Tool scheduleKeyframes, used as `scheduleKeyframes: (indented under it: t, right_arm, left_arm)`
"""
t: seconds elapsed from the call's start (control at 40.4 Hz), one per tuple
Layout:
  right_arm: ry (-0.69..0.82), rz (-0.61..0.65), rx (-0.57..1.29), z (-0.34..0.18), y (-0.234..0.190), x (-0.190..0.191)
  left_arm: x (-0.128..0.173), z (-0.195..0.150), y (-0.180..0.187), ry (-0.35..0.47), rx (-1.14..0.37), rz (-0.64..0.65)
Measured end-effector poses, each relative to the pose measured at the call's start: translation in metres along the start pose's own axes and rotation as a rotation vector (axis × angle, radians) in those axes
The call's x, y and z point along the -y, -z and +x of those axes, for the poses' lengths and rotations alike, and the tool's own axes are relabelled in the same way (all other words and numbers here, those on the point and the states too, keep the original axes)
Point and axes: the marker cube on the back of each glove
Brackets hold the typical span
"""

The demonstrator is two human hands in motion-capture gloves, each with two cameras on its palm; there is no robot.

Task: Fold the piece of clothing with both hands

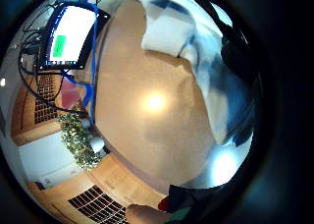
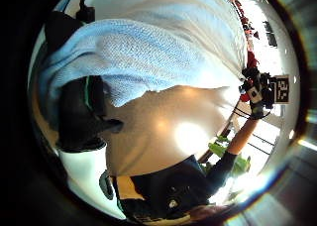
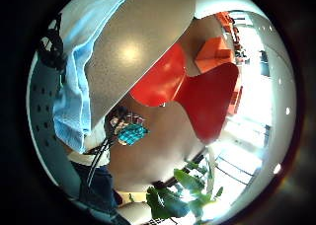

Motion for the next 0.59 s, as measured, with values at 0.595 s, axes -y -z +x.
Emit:
scheduleKeyframes:
  t: [0.595]
  right_arm:
    - [0.27, -0.052, -0.036, 0.038, 0.024, -0.06]
  left_arm:
    - [-0.104, -0.015, 0.02, -0.373, -0.143, -0.121]
